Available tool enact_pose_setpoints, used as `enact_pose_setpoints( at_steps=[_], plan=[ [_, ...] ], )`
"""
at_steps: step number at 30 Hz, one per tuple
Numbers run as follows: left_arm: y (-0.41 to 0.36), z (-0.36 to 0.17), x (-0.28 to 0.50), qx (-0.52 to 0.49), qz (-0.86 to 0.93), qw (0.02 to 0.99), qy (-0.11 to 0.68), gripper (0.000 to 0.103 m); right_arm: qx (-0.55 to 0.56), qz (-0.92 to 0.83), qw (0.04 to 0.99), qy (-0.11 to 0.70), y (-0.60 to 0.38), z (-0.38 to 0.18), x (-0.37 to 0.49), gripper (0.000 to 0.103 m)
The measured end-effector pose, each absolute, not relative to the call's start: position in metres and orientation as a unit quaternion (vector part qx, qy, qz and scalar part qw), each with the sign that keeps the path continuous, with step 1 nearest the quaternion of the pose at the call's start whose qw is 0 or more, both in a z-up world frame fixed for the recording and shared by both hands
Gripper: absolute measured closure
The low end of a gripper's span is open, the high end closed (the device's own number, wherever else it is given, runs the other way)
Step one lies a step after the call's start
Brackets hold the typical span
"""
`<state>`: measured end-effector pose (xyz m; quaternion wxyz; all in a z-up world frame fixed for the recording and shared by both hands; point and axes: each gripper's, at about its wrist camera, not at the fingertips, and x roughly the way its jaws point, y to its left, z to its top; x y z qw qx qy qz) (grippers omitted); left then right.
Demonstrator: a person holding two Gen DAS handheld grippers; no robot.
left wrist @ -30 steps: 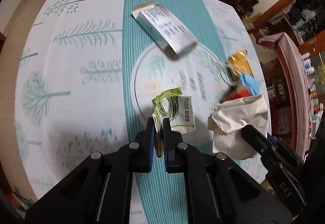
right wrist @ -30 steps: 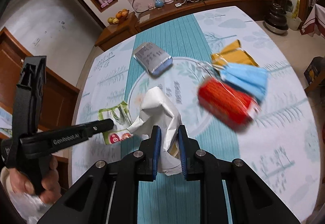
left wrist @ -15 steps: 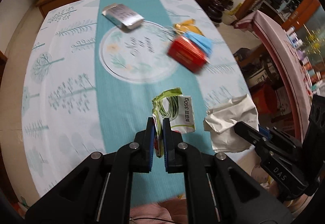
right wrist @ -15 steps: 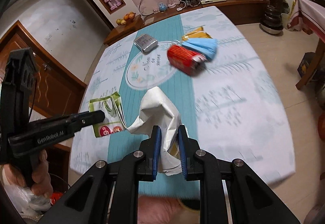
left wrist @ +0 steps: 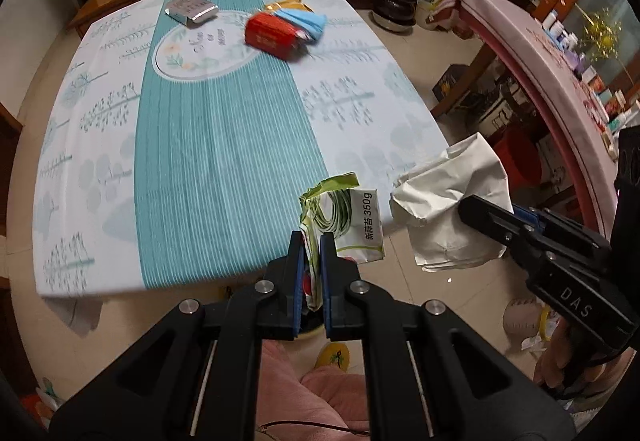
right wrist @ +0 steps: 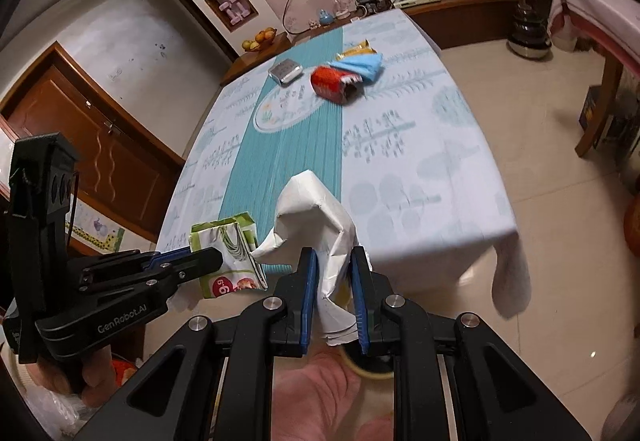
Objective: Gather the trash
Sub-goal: 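Carry the white tissue and green-white packet down toward the bin with both tools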
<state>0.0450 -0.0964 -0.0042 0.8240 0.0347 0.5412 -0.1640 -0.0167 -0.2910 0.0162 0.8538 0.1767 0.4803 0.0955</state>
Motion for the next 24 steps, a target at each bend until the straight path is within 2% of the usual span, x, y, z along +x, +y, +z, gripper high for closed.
enact_pose_setpoints(
  at_steps=[13, 24],
  plan=[
    [-0.117, -0.023, -0.012, 0.085, -0.172, 0.807, 0.559, 0.098, 0.224, 0.077, 0.829, 0.507, -0.304, -0.028, -0.067, 0.087],
    [-0.120, -0.108, -0.025, 0.106, -0.179, 0.780, 0.590, 0.098, 0.244, 0.027, 0.797, 0.552, -0.295, -0.130, -0.082, 0.087]
  ],
)
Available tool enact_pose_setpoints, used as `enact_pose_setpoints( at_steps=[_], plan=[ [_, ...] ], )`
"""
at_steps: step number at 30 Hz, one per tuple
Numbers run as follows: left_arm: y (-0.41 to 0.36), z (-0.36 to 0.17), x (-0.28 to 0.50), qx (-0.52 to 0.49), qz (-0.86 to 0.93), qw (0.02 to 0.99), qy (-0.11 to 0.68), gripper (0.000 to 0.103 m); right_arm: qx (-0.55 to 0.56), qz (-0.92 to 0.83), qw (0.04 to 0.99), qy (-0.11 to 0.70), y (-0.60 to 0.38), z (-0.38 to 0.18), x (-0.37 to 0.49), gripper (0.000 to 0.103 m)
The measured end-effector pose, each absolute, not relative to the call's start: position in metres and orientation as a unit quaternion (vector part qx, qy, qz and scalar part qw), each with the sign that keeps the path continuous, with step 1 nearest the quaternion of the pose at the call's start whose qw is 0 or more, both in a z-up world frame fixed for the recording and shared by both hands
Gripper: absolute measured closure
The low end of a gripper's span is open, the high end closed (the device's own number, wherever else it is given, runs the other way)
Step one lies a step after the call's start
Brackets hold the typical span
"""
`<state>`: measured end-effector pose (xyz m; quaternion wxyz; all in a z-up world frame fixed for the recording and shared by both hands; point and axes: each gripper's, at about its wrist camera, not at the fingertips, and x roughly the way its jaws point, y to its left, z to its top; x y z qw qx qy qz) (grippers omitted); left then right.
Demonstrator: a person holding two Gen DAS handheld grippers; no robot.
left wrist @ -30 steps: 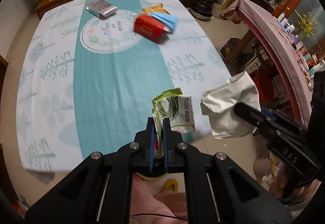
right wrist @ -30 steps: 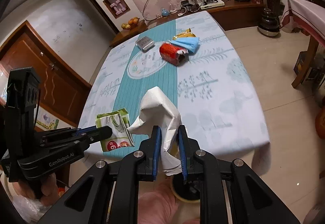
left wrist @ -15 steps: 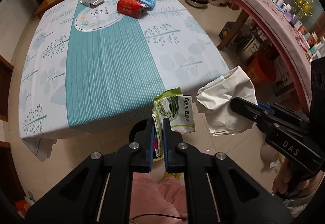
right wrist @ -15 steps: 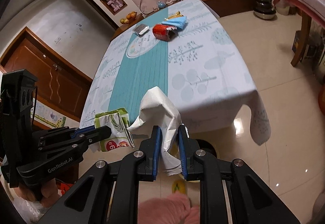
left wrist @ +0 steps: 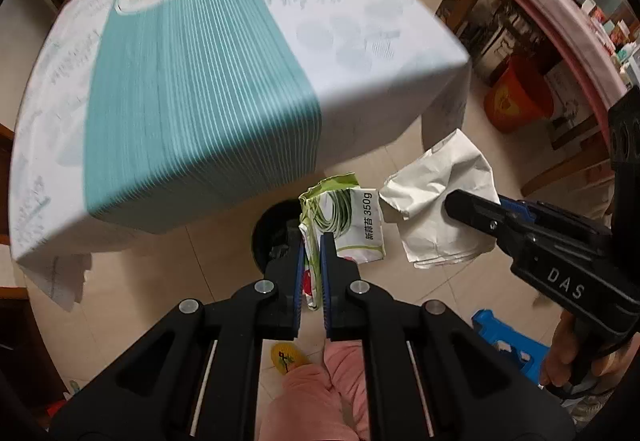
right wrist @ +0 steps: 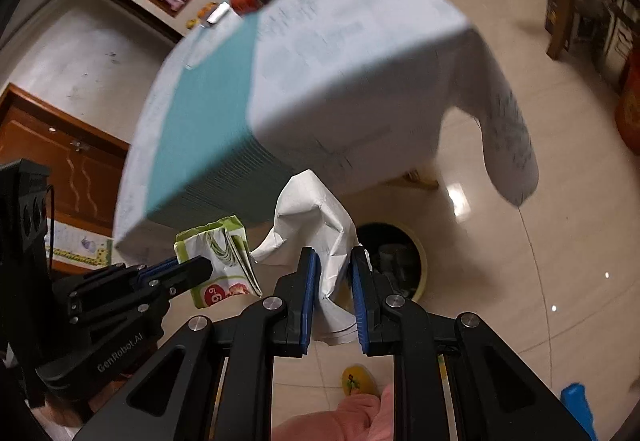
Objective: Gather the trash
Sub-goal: 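Carry the white tissue and green-white packet down toward the bin with both tools, then open both tools to drop the tissue and packet into the bin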
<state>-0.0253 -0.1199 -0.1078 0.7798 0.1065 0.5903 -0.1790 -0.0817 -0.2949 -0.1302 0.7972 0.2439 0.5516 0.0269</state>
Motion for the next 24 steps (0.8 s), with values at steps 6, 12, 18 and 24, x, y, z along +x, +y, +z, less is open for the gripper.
enact_pose_setpoints(
  at_steps=[6, 12, 18, 24],
  plan=[
    [-0.110, -0.177, -0.028, 0.112, -0.177, 0.773, 0.599, 0.098, 0.254, 0.000, 0.779, 0.573, -0.282, -0.207, -0.086, 0.087],
    [-0.094, -0.254, -0.020, 0.105, -0.165, 0.764, 0.615, 0.098, 0.277, -0.028, 0.756, 0.592, -0.266, -0.293, -0.087, 0.087],
    [-0.084, -0.319, -0.009, 0.111, -0.161, 0.756, 0.625, 0.098, 0.286, -0.046, 0.748, 0.597, -0.253, -0.355, -0.075, 0.085],
    [-0.076, -0.360, 0.003, 0.121, -0.161, 0.757, 0.621, 0.094, 0.298, -0.039, 0.748, 0.592, -0.243, -0.390, -0.056, 0.071]
  ],
)
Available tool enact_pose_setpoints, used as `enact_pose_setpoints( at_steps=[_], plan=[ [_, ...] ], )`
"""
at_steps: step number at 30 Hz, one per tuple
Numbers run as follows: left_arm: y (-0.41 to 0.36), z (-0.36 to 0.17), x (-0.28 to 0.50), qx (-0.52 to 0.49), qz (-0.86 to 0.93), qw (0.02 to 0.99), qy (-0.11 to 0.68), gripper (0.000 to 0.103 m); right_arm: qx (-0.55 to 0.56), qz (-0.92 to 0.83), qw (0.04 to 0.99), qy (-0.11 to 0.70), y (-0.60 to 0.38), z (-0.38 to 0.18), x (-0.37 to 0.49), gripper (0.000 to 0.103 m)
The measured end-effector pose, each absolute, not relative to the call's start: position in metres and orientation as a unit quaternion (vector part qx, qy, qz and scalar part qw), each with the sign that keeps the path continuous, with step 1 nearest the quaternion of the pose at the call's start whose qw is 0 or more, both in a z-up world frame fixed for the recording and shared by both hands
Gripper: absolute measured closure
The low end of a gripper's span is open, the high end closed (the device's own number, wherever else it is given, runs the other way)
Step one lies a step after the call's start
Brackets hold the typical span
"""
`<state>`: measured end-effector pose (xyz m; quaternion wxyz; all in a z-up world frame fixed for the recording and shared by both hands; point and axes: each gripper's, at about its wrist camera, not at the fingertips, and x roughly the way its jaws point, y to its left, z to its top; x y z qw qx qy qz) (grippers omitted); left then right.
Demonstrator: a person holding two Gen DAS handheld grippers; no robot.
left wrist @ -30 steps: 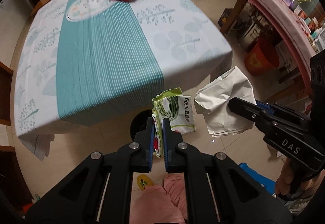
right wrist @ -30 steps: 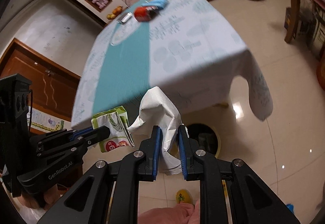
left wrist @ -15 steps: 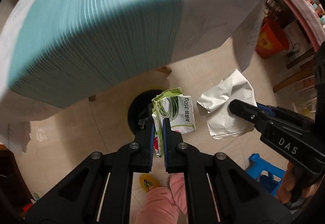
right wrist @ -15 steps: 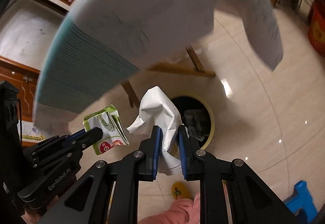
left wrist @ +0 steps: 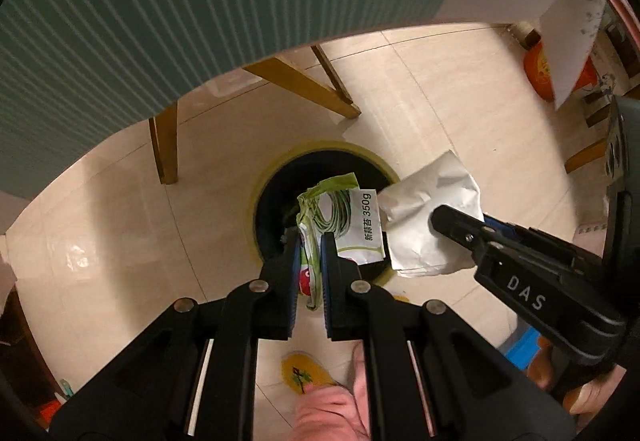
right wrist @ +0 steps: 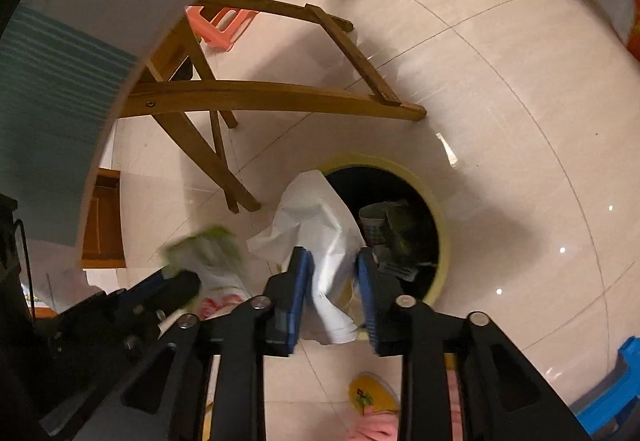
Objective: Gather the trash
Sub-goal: 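Open both tools to drop the tissue and packet into the bin, then raise both tools back over the table toward the box and red wrapper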
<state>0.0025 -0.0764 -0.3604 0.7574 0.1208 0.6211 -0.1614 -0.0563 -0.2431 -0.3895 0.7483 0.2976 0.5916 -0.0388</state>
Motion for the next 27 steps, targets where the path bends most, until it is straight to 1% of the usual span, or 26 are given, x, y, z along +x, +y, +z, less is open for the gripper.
enact_pose_setpoints(
  at_steps=[2, 4, 6, 8, 9, 10, 12, 13, 18, 24, 27],
  plan=[
    [-0.074, -0.371, 0.005, 0.121, -0.161, 0.755, 0.624, 0.084, 0.297, -0.036, 0.750, 0.590, -0.239, -0.397, -0.050, 0.067],
    [-0.070, -0.378, 0.007, 0.123, -0.155, 0.754, 0.626, 0.056, 0.294, -0.031, 0.754, 0.587, -0.234, -0.399, -0.044, 0.067],
    [-0.064, -0.381, 0.008, 0.120, -0.151, 0.760, 0.621, 0.045, 0.290, -0.025, 0.758, 0.583, -0.234, -0.398, -0.041, 0.066],
    [-0.059, -0.381, 0.008, 0.114, -0.152, 0.766, 0.615, 0.044, 0.287, -0.022, 0.762, 0.580, -0.230, -0.395, -0.039, 0.064],
    [-0.057, -0.381, 0.008, 0.112, -0.152, 0.767, 0.613, 0.043, 0.287, -0.022, 0.763, 0.579, -0.230, -0.394, -0.038, 0.061],
    [-0.057, -0.380, 0.010, 0.111, -0.152, 0.768, 0.612, 0.040, 0.286, -0.023, 0.762, 0.580, -0.229, -0.394, -0.038, 0.057],
    [-0.053, -0.378, 0.012, 0.111, -0.148, 0.773, 0.606, 0.036, 0.287, -0.027, 0.762, 0.580, -0.231, -0.390, -0.040, 0.041],
    [-0.053, -0.374, 0.010, 0.111, -0.147, 0.776, 0.603, 0.035, 0.287, -0.030, 0.763, 0.578, -0.232, -0.387, -0.041, 0.039],
    [-0.053, -0.354, 0.007, 0.112, -0.149, 0.794, 0.578, 0.030, 0.278, -0.032, 0.771, 0.573, -0.235, -0.362, -0.049, 0.038],
    [-0.051, -0.325, -0.002, 0.101, -0.163, 0.795, 0.575, 0.030, 0.262, -0.027, 0.780, 0.568, -0.231, -0.322, -0.063, 0.038],
    [-0.049, -0.300, -0.011, 0.101, -0.167, 0.796, 0.573, 0.030, 0.254, -0.024, 0.785, 0.565, -0.228, -0.289, -0.077, 0.038]
  ],
)
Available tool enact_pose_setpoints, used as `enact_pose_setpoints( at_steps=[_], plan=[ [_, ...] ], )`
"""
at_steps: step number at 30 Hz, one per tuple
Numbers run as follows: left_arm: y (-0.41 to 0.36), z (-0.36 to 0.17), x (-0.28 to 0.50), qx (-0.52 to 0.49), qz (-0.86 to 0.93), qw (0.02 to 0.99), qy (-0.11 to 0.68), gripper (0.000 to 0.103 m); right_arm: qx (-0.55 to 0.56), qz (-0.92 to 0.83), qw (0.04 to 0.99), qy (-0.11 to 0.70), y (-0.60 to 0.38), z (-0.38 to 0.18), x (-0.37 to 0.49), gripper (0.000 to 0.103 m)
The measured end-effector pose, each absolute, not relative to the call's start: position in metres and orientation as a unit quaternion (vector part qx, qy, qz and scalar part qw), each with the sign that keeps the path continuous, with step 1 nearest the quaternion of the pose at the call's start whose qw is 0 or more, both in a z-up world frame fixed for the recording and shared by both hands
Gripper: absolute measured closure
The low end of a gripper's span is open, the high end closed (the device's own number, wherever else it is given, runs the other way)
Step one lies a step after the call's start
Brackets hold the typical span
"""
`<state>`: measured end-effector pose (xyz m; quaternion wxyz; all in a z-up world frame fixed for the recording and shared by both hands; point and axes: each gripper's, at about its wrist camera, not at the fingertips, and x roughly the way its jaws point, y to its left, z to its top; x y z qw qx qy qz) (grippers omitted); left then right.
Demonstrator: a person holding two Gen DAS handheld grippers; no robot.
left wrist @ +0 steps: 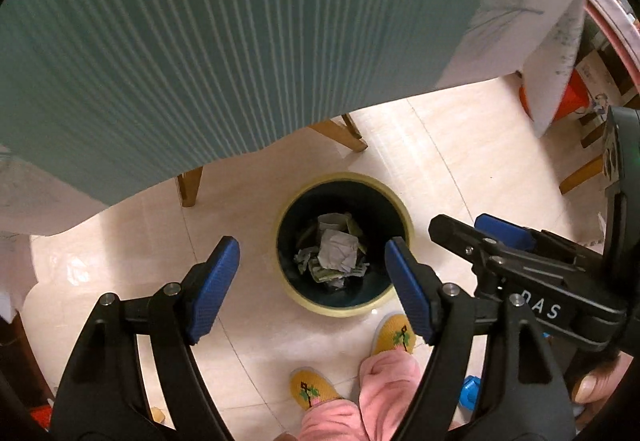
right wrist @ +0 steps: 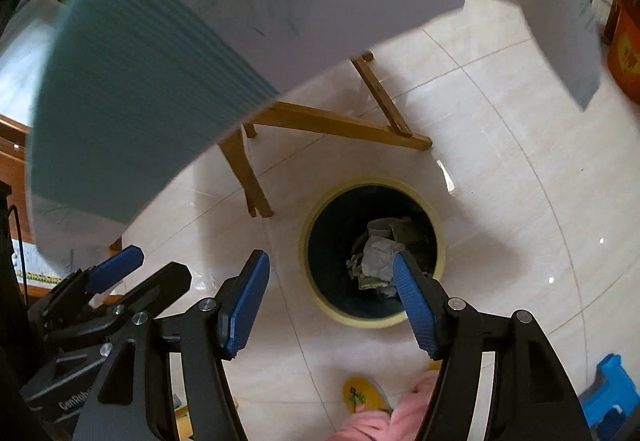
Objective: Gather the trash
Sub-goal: 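Raise both tools back over the table toward the box and red wrapper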
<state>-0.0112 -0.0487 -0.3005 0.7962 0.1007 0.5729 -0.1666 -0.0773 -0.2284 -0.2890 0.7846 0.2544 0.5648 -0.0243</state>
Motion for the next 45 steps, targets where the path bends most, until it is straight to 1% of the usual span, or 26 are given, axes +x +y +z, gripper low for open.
enact_pose_setpoints(
  at_steps=[5, 11, 19, 24, 29, 34, 39, 45],
  plan=[
    [-0.043, -0.245, -0.029, 0.087, -0.180, 0.803, 0.561, 0.030, 0.244, -0.019, 0.795, 0.555, -0.223, -0.235, -0.097, 0.038],
    [-0.038, -0.167, -0.042, 0.080, -0.181, 0.818, 0.539, 0.029, 0.222, -0.010, 0.820, 0.527, -0.217, -0.146, -0.114, 0.038],
    [-0.032, -0.054, -0.054, 0.069, -0.179, 0.851, 0.489, 0.029, 0.183, 0.013, 0.867, 0.463, -0.210, -0.021, -0.125, 0.038],
    [-0.025, 0.012, -0.053, 0.049, -0.170, 0.870, 0.460, 0.029, 0.161, 0.032, 0.888, 0.429, -0.207, 0.035, -0.125, 0.037],
    [-0.023, 0.071, -0.049, 0.035, -0.162, 0.887, 0.431, 0.029, 0.138, 0.057, 0.901, 0.407, -0.204, 0.078, -0.116, 0.037],
    [-0.027, 0.109, -0.040, 0.024, -0.153, 0.900, 0.407, 0.029, 0.119, 0.086, 0.910, 0.387, -0.204, 0.111, -0.091, 0.037],
    [-0.039, 0.138, -0.028, 0.023, -0.135, 0.912, 0.387, 0.029, 0.095, 0.116, 0.918, 0.368, -0.208, 0.133, -0.057, 0.037],
    [-0.050, 0.155, -0.004, 0.021, -0.112, 0.919, 0.378, 0.029, 0.082, 0.133, 0.920, 0.359, -0.218, 0.146, -0.009, 0.037]
  ],
)
